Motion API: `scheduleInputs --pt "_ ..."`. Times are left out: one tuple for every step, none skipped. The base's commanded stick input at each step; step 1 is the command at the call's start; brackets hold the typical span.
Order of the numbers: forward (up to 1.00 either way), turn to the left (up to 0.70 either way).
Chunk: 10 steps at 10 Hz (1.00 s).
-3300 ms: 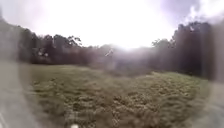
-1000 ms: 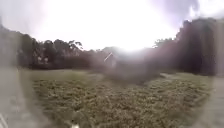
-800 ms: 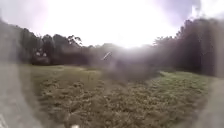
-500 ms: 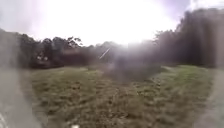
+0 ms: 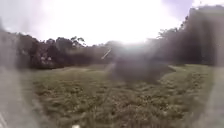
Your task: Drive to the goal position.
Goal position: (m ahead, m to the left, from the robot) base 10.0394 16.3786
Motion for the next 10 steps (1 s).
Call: scheduleInputs --pt "0.70 0.00" --pt "0.70 0.00" --pt "0.70 0.00" --pt "0.70 -0.08" --pt "0.70 -0.11" --pt "0.70 -0.13" --pt "0.70 -0.13" --pt "0.70 -0.13" --pt "0.70 -0.13" --pt "0.70 -0.13"
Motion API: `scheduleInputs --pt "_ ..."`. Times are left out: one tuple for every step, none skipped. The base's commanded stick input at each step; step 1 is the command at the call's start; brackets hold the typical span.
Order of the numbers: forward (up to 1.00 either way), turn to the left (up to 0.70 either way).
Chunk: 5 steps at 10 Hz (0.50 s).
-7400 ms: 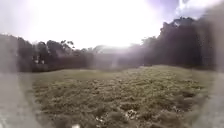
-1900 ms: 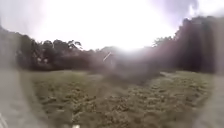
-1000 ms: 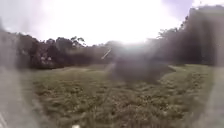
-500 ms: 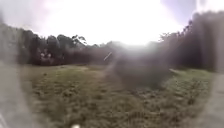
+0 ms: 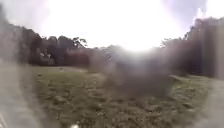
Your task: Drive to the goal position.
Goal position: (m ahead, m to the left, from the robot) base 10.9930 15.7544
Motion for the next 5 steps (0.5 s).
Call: scheduleInputs --pt "0.70 0.00" --pt "0.70 0.00" --pt "0.70 0.00" --pt "0.70 0.00" --pt "0.70 0.00"
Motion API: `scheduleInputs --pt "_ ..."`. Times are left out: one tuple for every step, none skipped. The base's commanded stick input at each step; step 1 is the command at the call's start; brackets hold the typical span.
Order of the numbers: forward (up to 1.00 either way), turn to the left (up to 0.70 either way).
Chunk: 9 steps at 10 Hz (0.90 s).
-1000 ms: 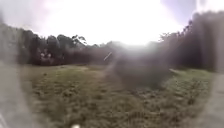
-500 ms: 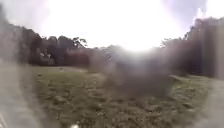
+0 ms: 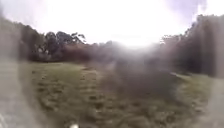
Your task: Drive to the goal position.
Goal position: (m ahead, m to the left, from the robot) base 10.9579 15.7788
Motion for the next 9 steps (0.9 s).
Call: scheduleInputs --pt "0.70 0.00" --pt "0.70 0.01" --pt "0.70 0.03" --pt "0.70 0.04" --pt "0.70 0.14" --pt "0.70 0.14" --pt "0.70 0.14" --pt "0.70 0.14" --pt "0.70 0.14"
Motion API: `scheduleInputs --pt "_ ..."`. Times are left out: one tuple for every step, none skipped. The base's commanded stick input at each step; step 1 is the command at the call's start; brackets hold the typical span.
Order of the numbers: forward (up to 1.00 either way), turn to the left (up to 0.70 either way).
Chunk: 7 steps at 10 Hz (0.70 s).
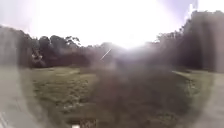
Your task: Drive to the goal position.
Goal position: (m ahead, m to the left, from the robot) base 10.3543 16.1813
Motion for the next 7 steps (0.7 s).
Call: scheduleInputs --pt "0.70 0.14" --pt "0.70 0.14" --pt "0.70 0.14" --pt "0.70 0.14" --pt "0.70 0.14" --pt "0.70 0.14" --pt "0.70 0.14"
